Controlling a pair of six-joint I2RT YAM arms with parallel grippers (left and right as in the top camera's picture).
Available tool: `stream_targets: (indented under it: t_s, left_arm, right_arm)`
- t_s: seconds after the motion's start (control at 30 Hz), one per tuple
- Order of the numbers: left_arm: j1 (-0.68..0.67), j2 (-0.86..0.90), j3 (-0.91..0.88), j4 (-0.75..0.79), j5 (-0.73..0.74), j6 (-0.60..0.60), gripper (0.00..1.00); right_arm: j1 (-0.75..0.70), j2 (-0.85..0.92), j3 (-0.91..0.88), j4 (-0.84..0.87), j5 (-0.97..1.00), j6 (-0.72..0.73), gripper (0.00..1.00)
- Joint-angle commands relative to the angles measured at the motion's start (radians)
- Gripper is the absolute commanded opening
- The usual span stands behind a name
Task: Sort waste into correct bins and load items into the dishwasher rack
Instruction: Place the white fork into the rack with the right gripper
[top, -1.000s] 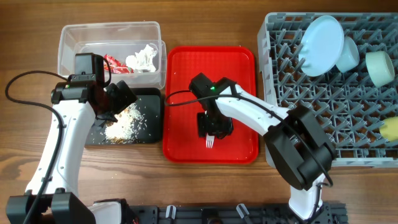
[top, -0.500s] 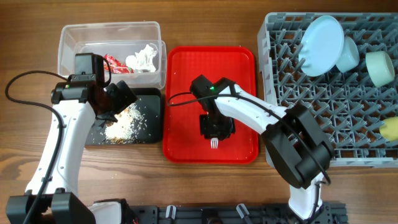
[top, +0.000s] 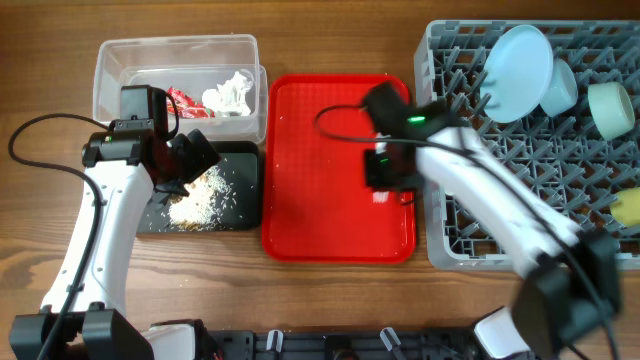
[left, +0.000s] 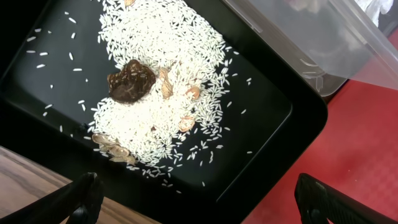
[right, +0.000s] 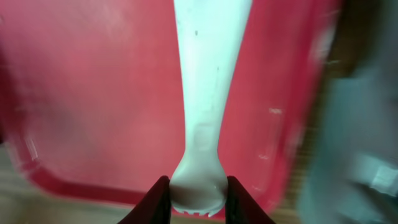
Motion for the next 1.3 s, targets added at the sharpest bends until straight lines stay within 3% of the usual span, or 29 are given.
stream_targets:
  t_s: [0.0, 0.13, 0.33, 0.4, 0.47, 0.5, 0.83, 0.9, 1.0, 1.07, 1.17, 1.27]
  left_arm:
    - [0.005, -0.015, 0.003, 0.003, -0.013, -0.013, 1.0]
    - [0.005, -0.015, 0.003, 0.003, -0.013, -0.013, 1.0]
    - [0.005, -0.015, 0.003, 0.003, -0.013, -0.013, 1.0]
    - [0.005, -0.015, 0.003, 0.003, -0.013, -0.013, 1.0]
    - [0.005, -0.015, 0.003, 0.003, -0.013, -0.013, 1.0]
    - [0.005, -0.015, 0.003, 0.003, -0.013, -0.013, 1.0]
    - [0.005, -0.016, 0.003, -0.005, -0.013, -0.008, 1.0]
    - [-0.032, -0.016, 0.003, 0.027, 0.042, 0.113, 1.0]
    - [-0.15, -0.015, 0.003, 0.117, 0.108, 0.264, 1.0]
    - [-0.254, -0.01, 0.003, 0.154, 0.107, 0.328, 1.0]
    - [-0.312, 0.011, 0.003, 0.115, 0.107, 0.332, 1.0]
    - [-0.312, 0.01, 0.003, -0.017, 0.107, 0.32, 1.0]
  right_arm:
    - [-0.175, -0.128, 0.008, -0.057, 0.032, -0.156, 0.15]
    - [-0.344, -0.127, -0.002, -0.109, 0.032, -0.306, 0.15]
    - [-0.371, -0.025, -0.019, -0.169, 0.032, -0.321, 0.18]
    - [-0.371, -0.01, -0.019, -0.178, 0.032, -0.321, 0.28]
    - [-0.371, -0.01, -0.019, -0.19, 0.047, -0.321, 0.52]
    - [-0.371, -0.01, -0.019, -0.196, 0.065, -0.321, 0.53]
    - [-0.371, -0.035, -0.019, -0.18, 0.073, -0.268, 0.53]
    - [-0.383, -0.103, -0.007, -0.084, -0.021, -0.268, 0.55]
    - [-0.423, -0.187, -0.004, 0.156, -0.122, -0.276, 0.75]
    - [-0.446, -0.196, -0.004, 0.229, -0.139, -0.366, 0.81]
    - [-0.461, -0.187, -0.004, 0.124, -0.124, -0.428, 0.86]
    - [-0.463, -0.199, -0.005, 0.05, -0.124, -0.408, 1.0]
